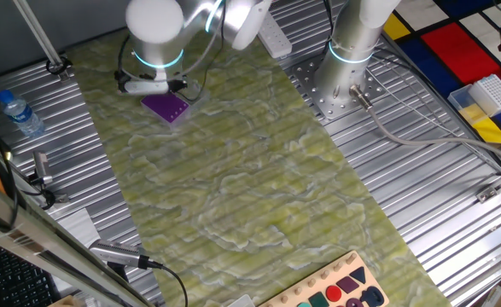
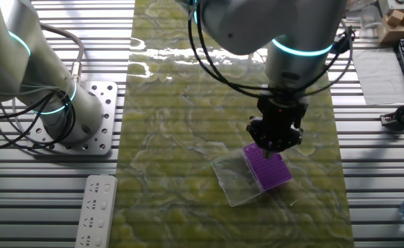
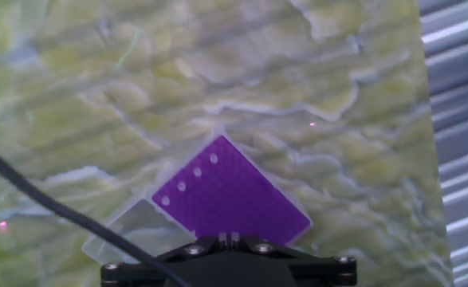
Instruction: Insert a small pipette tip into the holder for small pipette tips
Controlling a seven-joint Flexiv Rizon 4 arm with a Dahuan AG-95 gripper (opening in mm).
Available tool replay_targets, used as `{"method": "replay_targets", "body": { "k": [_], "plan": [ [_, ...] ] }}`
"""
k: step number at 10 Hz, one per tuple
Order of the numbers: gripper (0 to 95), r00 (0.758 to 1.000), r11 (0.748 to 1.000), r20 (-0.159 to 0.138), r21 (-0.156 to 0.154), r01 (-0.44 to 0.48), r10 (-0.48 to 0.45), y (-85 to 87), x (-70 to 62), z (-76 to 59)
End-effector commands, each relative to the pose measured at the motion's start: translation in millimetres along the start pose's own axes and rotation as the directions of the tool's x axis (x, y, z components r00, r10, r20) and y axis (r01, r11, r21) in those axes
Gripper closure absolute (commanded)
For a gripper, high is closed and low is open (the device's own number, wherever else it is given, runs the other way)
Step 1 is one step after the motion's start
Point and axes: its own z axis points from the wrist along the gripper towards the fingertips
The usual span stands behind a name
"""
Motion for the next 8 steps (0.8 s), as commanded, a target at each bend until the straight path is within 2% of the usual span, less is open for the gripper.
{"method": "replay_targets", "body": {
  "k": [1,3,5,8],
  "plan": [
    [95.0,0.999,0.999,0.014,-0.001,-0.033,0.033,-19.6,12.7,3.8],
    [95.0,0.998,0.998,0.027,-0.002,-0.061,0.061,-31.6,20.1,6.6],
    [95.0,0.992,0.992,0.025,-0.003,-0.122,0.122,-38.6,22.1,17.7],
    [95.0,0.984,0.985,0.04,-0.009,-0.174,0.175,-44.2,20.2,20.8]
  ]
}}
